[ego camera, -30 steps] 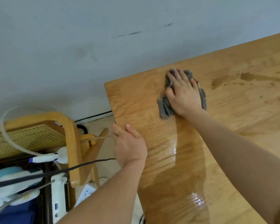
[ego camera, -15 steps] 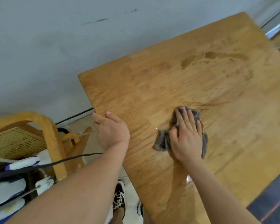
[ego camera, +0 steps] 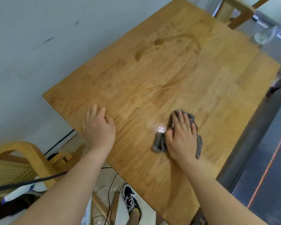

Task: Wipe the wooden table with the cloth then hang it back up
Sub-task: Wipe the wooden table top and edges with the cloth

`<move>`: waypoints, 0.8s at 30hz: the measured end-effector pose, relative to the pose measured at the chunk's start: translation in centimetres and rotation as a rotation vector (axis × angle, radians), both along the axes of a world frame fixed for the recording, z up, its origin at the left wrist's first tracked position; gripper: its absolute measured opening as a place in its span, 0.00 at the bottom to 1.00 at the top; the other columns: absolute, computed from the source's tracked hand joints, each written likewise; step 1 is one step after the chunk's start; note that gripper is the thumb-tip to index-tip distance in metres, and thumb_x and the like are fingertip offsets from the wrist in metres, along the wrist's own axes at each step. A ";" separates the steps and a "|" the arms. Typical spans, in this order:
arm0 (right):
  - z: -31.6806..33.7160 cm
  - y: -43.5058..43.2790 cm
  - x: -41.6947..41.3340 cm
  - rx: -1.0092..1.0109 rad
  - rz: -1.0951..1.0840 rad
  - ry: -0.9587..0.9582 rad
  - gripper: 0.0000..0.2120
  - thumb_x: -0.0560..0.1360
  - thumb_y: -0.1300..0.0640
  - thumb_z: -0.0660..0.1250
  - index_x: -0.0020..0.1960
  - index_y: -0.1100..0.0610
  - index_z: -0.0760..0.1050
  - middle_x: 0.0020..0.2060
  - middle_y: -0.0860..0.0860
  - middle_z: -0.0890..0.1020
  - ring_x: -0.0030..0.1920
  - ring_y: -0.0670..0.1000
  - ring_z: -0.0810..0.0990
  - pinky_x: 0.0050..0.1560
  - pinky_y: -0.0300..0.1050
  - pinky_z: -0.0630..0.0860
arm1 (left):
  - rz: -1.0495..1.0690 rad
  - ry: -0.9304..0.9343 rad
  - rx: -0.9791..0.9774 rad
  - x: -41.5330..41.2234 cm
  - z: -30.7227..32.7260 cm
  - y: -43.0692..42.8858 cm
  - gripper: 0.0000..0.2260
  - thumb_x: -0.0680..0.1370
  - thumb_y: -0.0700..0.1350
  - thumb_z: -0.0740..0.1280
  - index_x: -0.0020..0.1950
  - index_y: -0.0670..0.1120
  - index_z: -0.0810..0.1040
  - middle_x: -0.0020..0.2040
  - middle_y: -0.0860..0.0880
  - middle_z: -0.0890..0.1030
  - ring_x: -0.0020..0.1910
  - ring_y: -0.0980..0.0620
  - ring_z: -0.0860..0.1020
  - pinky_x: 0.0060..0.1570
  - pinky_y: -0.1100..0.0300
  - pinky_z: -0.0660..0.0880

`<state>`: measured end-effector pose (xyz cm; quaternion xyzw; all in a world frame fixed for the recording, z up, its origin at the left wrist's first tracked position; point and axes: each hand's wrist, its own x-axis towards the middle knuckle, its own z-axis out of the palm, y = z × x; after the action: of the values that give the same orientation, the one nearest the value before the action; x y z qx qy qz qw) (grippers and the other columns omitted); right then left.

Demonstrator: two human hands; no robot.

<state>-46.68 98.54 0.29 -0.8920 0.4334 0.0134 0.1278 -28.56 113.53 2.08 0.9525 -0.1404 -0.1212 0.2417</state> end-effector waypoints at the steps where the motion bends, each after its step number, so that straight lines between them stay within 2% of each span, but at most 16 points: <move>1: 0.2 -1.5 -0.3 0.007 -0.127 0.020 0.31 0.76 0.45 0.43 0.78 0.51 0.54 0.78 0.47 0.52 0.78 0.47 0.47 0.77 0.52 0.45 | -0.120 -0.026 0.045 -0.5 -0.5 -0.7 0.19 0.81 0.46 0.55 0.73 0.48 0.65 0.77 0.48 0.58 0.76 0.48 0.52 0.74 0.44 0.51; 3: 0.3 -3.6 1.8 0.037 -0.324 0.036 0.30 0.78 0.47 0.45 0.79 0.52 0.50 0.79 0.48 0.48 0.78 0.48 0.44 0.76 0.55 0.43 | -0.200 -0.090 0.120 -1.0 -1.4 -1.4 0.21 0.82 0.49 0.52 0.75 0.47 0.61 0.78 0.47 0.56 0.77 0.48 0.50 0.74 0.46 0.48; 5: 0.2 -3.8 6.1 0.032 -0.310 -0.006 0.29 0.79 0.48 0.47 0.79 0.51 0.50 0.79 0.47 0.47 0.78 0.49 0.43 0.76 0.56 0.41 | -0.207 -0.159 0.175 -1.0 -2.0 -1.6 0.23 0.82 0.50 0.49 0.76 0.47 0.58 0.78 0.46 0.56 0.77 0.47 0.50 0.74 0.47 0.46; 8: -0.3 0.1 10.6 0.025 0.092 -0.094 0.28 0.78 0.47 0.49 0.77 0.50 0.57 0.78 0.47 0.54 0.78 0.48 0.48 0.76 0.55 0.43 | -0.222 -0.189 0.222 -1.0 -2.7 -1.7 0.23 0.81 0.49 0.48 0.76 0.46 0.57 0.77 0.45 0.56 0.76 0.46 0.52 0.73 0.46 0.48; 10: -0.3 3.1 9.7 0.053 0.344 -0.109 0.28 0.77 0.46 0.51 0.76 0.50 0.62 0.77 0.47 0.59 0.77 0.47 0.52 0.76 0.54 0.46 | -0.229 -0.193 0.239 -1.6 -2.5 -1.6 0.24 0.80 0.49 0.48 0.76 0.46 0.58 0.77 0.44 0.58 0.76 0.46 0.53 0.73 0.45 0.50; 13: -0.4 2.2 4.4 0.060 0.507 -0.103 0.26 0.76 0.47 0.54 0.74 0.50 0.67 0.75 0.46 0.63 0.76 0.46 0.56 0.76 0.52 0.52 | -0.234 -0.184 0.245 -2.0 -2.3 -1.5 0.26 0.78 0.51 0.45 0.76 0.46 0.58 0.77 0.45 0.58 0.76 0.46 0.53 0.73 0.45 0.49; 14: -0.5 0.7 2.9 0.037 0.485 -0.095 0.27 0.76 0.47 0.54 0.73 0.50 0.67 0.75 0.45 0.63 0.76 0.46 0.56 0.75 0.53 0.53 | -0.234 -0.180 0.243 -1.8 -2.4 -1.5 0.26 0.78 0.51 0.44 0.76 0.46 0.57 0.77 0.45 0.57 0.76 0.47 0.53 0.73 0.46 0.49; 16: -0.3 -3.2 1.7 0.028 0.291 -0.069 0.28 0.76 0.47 0.51 0.75 0.50 0.64 0.76 0.45 0.61 0.77 0.45 0.54 0.75 0.54 0.53 | -0.225 -0.191 0.236 -1.6 -2.3 -1.5 0.27 0.78 0.52 0.43 0.76 0.47 0.58 0.77 0.45 0.57 0.76 0.47 0.52 0.74 0.46 0.48; 18: 0.2 -6.3 3.5 0.022 0.056 -0.022 0.29 0.77 0.46 0.48 0.77 0.49 0.58 0.78 0.45 0.56 0.77 0.45 0.49 0.77 0.53 0.47 | -0.207 -0.201 0.225 -1.5 -2.2 -1.5 0.27 0.78 0.51 0.44 0.76 0.46 0.59 0.77 0.45 0.58 0.76 0.47 0.53 0.73 0.46 0.49; 20: 0.1 -7.9 7.4 0.009 -0.065 -0.007 0.29 0.78 0.46 0.46 0.78 0.50 0.53 0.78 0.45 0.51 0.78 0.46 0.45 0.77 0.53 0.42 | -0.193 -0.199 0.212 -1.5 -2.2 -1.8 0.27 0.77 0.51 0.45 0.75 0.46 0.61 0.76 0.45 0.60 0.76 0.47 0.54 0.73 0.46 0.50; 22: 0.1 -7.1 11.2 0.035 -0.029 -0.013 0.28 0.79 0.46 0.47 0.79 0.50 0.52 0.79 0.46 0.49 0.78 0.47 0.44 0.76 0.54 0.40 | -0.194 -0.191 0.222 -1.4 -2.2 -1.9 0.27 0.77 0.51 0.46 0.75 0.46 0.62 0.76 0.44 0.60 0.76 0.46 0.55 0.72 0.45 0.50; 24: -0.1 -4.3 12.6 0.053 0.138 -0.066 0.28 0.79 0.47 0.50 0.78 0.51 0.54 0.78 0.47 0.52 0.78 0.48 0.46 0.76 0.55 0.43 | -0.202 -0.187 0.229 -1.4 -2.2 -1.9 0.26 0.77 0.51 0.47 0.74 0.45 0.63 0.76 0.43 0.61 0.75 0.45 0.56 0.72 0.44 0.52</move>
<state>-34.12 94.29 0.23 -0.9160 0.3660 0.0040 0.1643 -29.97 111.65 -0.10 0.9619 -0.2425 -0.0712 0.1042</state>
